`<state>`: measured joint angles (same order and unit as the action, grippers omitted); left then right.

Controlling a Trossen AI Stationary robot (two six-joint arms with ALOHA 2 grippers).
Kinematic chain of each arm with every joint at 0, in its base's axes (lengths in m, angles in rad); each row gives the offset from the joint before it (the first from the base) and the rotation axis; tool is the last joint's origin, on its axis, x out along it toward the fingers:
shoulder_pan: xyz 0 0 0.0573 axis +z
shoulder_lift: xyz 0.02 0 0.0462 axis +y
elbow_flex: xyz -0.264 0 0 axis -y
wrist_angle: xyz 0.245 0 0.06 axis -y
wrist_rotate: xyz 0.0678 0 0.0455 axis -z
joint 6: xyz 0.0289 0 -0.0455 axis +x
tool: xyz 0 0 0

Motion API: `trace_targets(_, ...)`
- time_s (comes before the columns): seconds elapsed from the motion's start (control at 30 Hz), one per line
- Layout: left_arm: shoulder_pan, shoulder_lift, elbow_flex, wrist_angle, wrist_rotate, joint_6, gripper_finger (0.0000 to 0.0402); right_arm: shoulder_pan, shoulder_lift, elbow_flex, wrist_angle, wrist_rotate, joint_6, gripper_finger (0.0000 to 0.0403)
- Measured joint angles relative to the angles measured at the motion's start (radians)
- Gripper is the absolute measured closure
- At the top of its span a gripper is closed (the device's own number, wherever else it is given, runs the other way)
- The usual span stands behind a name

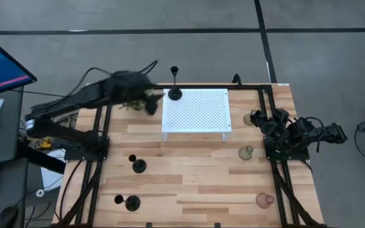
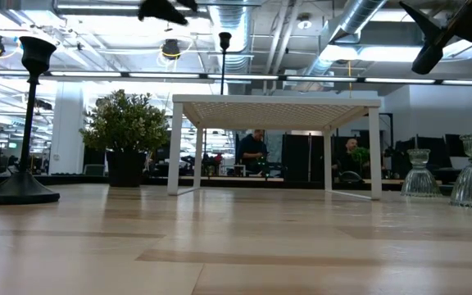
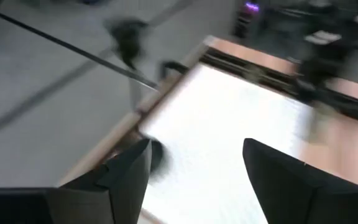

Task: Pick & Place candle stick holders
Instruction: Put the top black candle holder on the shelf

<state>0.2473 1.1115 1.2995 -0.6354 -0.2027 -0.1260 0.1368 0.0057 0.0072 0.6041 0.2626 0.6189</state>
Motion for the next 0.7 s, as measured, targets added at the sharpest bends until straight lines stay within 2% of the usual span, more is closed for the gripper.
trace_targets(0.2, -0.212, -0.180, 0.001, -0.299, 0.011, -0.213, 0.0152, 0.000, 0.000, 0.000, -0.006, 0.000, 0.000, 0.0244)
trace_targets(0.43, -0.436, -0.217, -0.023, -0.605, -0.006, -0.460, 0.0165, 0.000, 0.000, 0.000, -0.006, 0.000, 0.002, 0.0244)
trace_targets(0.7, -0.615, -0.216, -0.209, -0.628, 0.012, -0.610, 0.0170, 0.000, 0.000, 0.000, -0.006, 0.000, 0.010, 0.0244)
